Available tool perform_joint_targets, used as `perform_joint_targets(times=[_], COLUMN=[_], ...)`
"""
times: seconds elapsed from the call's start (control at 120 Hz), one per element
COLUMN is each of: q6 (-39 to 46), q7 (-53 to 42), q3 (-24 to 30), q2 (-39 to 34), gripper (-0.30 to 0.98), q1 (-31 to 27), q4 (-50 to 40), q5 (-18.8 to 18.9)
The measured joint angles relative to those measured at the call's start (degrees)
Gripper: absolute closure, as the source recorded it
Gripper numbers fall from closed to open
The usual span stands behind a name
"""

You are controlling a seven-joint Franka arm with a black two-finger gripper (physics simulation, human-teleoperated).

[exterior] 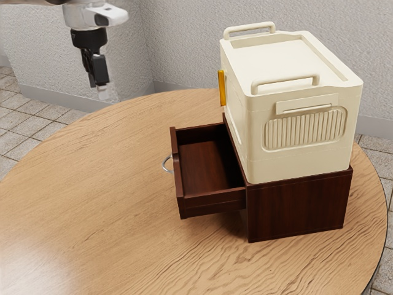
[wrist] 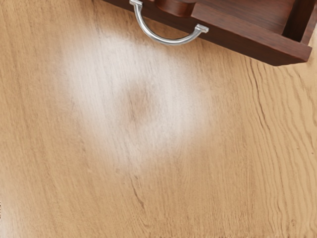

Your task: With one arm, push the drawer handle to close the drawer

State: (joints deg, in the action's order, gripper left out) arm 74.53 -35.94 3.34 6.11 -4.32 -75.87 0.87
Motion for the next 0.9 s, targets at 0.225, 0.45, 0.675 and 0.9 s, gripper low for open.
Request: perform_joint_targets(times=[0.225, 0.45, 0.675, 0.9], q6=[-0.69, -2.83, 6.24, 22.58], q7=[-6.36, -12.36, -15.93, -20.21], q3=[0.05, 7.5, 7.97, 5.56], q2=[-1.11, -7.61, -3.72, 3.9], gripper=[0.0, 0.04, 0.56, 0.72], q1=[0.05, 2.93, 7.81, -2.66], q4=[1.96, 3.6, -18.18, -24.05], q5=[0.18, 2.1, 3.42, 3.14])
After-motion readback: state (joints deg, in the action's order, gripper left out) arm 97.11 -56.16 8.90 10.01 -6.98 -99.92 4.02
